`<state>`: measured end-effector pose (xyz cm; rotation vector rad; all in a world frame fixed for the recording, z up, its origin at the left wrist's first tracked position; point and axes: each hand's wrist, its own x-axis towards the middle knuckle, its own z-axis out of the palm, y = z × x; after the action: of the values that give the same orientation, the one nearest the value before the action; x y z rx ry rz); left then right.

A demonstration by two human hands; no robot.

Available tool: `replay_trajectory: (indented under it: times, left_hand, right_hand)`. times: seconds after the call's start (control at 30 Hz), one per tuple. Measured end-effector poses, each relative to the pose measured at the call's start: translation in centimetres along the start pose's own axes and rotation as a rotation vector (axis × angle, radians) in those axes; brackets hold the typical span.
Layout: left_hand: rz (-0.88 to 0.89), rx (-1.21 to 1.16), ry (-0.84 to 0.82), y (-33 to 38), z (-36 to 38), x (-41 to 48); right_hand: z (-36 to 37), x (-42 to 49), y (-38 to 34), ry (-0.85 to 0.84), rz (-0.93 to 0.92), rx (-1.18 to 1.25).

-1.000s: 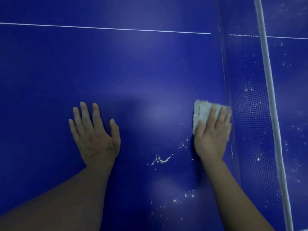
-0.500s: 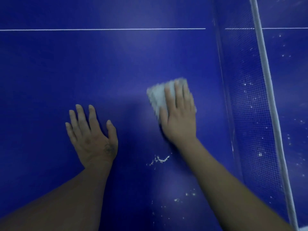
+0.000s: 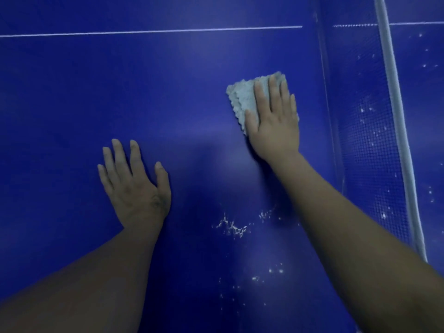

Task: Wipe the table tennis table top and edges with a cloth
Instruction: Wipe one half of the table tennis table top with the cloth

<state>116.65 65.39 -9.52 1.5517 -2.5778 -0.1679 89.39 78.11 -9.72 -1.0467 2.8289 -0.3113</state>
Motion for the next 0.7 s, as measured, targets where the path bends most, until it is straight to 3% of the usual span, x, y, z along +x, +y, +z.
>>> replay_trajectory:
  times: [0.13,0.33,0.47,0.7]
  left_hand:
    - [0.011,-0.02,0.005,-0.2,-0.2,-0.2]
    - [0.04,-0.045,0.035,-0.3,-0.3,-0.3]
    - [0.109,-0.095,-0.033,-1.7,-0.6,-0.7]
    - [0.242,0.008,-0.187,-6.5,-2.2,-9.6]
  right_hand:
    - [-0.3,-9.0,0.0,0.008,0.068,0.004]
    - [-1.5,-24.8,0.8,-0.14,0.146,-0.009]
    - [-1.4,-22.6,2.2,-0.137,0.091,-0.055]
    - [-1.9,-16.8,3.6,-0.088,0.193,-0.037]
